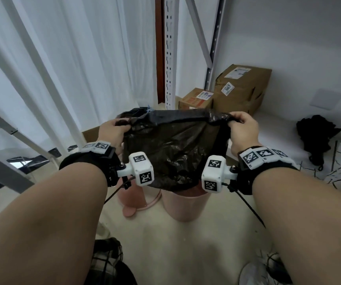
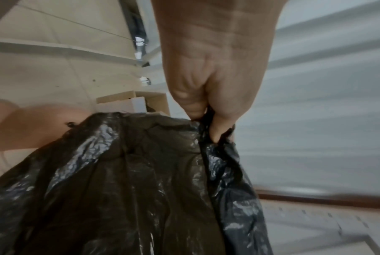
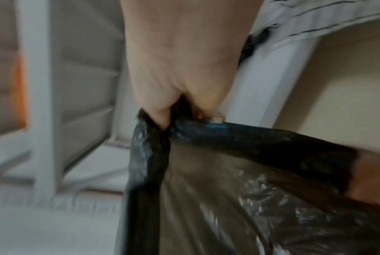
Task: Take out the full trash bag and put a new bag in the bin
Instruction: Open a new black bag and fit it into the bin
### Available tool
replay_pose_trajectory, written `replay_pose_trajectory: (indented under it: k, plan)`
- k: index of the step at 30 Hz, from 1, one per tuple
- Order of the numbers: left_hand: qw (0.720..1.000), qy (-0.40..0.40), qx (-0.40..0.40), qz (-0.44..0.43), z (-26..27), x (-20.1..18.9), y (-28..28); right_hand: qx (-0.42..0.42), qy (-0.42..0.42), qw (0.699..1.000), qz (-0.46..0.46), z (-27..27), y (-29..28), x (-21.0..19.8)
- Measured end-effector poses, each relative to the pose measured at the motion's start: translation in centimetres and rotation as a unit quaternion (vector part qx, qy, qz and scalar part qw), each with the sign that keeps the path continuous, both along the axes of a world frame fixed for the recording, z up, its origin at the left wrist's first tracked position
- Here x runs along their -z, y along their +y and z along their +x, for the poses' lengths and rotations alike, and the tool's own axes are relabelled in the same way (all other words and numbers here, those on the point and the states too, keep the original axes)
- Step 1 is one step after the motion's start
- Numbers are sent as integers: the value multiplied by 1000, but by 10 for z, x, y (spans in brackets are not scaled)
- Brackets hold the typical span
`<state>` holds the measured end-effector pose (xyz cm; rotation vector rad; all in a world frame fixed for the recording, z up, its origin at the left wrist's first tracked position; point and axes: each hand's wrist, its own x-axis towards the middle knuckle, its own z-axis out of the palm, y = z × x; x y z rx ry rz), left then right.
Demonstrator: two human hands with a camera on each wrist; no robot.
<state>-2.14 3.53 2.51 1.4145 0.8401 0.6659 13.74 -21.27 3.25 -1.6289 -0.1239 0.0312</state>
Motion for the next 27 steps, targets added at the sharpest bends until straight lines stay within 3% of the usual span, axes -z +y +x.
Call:
replay_pose_trajectory:
  k: [4, 9, 11, 13, 16, 18, 20, 22, 24, 27]
  plan:
    - [998, -33, -18, -43, -9, 15, 13, -91, 68, 992, 54, -4, -11, -3]
    - [993, -38, -28, -110, -7, 0, 0, -71, 165, 978, 104, 1, -18, -7]
    - [992, -42, -34, -113, -6, -4, -1, -81, 96, 992, -5, 4, -20, -2]
    - [998, -11, -36, -54, -3, -3, 2, -86, -10, 987, -138, 4, -22, 5]
    - [998, 52, -5, 42, -3, 3, 6, -103, -64, 958, -259, 9, -22, 12]
    - [994, 72, 47, 70, -3, 6, 10, -120, -101, 910, -383, 12, -23, 15]
    - [972, 134, 96, 165, -3, 4, 11, -135, -150, 832, -517, 9, -25, 17]
    - [931, 197, 136, 274, -4, -1, 5, -133, -173, 786, -579, 5, -27, 17]
    - [883, 248, 178, 355, -2, -5, -1, -129, -199, 782, -576, 2, -26, 14]
    - [816, 330, 212, 424, -2, -3, -2, -162, -211, 810, -523, 1, -23, 9]
